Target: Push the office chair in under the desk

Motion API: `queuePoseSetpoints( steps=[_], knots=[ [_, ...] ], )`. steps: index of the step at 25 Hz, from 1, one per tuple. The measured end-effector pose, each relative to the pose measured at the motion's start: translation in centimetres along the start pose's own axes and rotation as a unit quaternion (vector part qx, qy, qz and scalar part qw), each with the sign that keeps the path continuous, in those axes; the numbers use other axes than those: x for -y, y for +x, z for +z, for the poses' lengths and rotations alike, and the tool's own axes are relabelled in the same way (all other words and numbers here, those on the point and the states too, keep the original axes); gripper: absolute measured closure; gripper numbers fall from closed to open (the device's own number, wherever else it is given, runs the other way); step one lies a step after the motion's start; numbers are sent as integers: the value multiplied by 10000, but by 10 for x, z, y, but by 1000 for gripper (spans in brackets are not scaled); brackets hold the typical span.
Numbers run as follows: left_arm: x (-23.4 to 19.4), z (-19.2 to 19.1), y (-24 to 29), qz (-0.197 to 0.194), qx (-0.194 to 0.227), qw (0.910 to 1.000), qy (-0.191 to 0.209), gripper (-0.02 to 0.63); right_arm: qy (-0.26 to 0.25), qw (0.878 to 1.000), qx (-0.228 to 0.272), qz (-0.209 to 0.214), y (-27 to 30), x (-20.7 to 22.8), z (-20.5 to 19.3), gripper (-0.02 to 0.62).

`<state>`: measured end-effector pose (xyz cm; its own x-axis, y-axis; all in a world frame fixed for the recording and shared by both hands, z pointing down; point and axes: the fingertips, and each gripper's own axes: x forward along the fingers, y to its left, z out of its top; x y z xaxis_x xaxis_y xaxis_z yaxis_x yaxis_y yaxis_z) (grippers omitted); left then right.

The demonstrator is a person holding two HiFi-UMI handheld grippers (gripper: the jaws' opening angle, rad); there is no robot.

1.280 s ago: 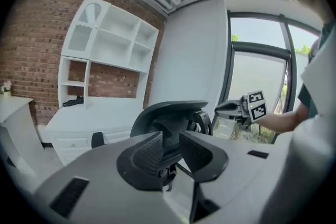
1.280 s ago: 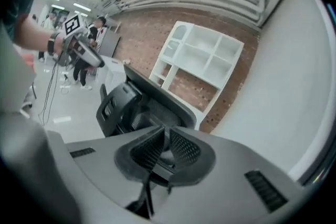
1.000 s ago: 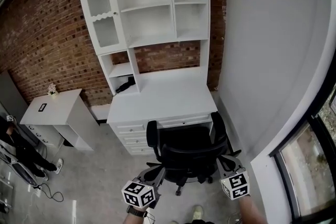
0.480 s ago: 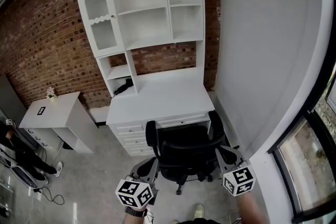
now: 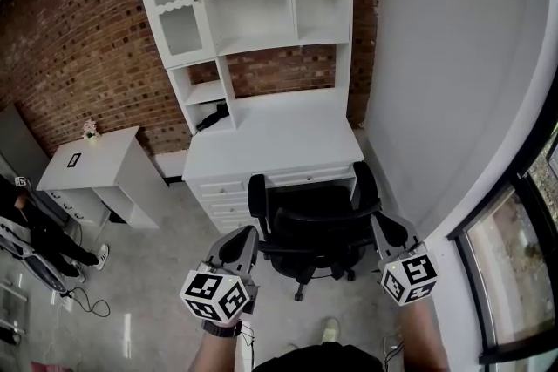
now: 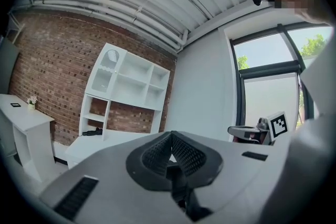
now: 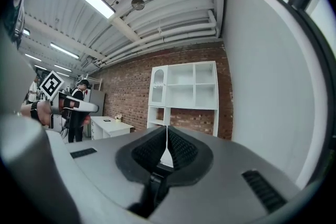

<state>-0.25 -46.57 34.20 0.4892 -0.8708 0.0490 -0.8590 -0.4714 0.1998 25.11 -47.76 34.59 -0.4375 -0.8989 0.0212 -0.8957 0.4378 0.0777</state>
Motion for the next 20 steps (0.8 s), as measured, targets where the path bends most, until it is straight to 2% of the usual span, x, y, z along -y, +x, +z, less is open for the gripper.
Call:
queuePoseSetpoints(
  steps=[20],
  knots=[
    [-7, -6, 9, 235, -168, 9988, 389, 600, 132, 9998, -32, 127, 7, 2, -1, 591]
  ],
)
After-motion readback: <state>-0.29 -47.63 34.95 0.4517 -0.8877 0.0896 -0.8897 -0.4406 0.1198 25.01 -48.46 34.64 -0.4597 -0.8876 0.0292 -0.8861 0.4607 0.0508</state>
